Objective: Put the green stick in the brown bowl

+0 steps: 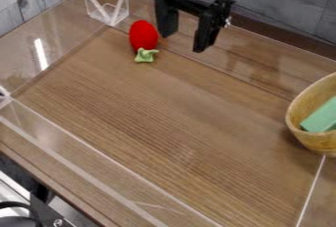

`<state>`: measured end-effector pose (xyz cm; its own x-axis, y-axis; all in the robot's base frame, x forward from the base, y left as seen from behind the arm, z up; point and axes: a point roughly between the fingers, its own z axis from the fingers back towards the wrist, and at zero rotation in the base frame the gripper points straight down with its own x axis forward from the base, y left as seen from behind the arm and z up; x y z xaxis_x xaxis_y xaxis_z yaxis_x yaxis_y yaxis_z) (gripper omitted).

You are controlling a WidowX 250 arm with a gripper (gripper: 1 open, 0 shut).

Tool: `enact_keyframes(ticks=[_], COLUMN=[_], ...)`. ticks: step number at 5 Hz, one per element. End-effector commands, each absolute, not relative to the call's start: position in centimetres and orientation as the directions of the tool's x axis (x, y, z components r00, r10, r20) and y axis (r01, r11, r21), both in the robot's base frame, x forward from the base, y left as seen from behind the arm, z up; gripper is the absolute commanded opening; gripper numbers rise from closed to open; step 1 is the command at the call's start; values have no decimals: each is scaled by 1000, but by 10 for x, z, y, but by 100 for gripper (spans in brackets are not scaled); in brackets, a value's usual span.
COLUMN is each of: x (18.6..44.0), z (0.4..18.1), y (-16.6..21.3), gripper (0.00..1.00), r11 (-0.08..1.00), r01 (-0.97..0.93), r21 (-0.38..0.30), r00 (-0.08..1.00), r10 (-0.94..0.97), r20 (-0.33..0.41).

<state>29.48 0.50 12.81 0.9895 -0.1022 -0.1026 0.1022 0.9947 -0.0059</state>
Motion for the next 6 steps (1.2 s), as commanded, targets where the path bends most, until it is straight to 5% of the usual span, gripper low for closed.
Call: enact_keyframes(ticks=[1,2,6], x=[296,298,316], z=[144,140,129], y=[7,12,38], gripper=[100,100,100], r11=[999,985,1000], r01=[-39,-172,-5], r21=[-2,1,-6], r00=[999,985,996], r10=[39,172,6], r20=[-12,-8,88])
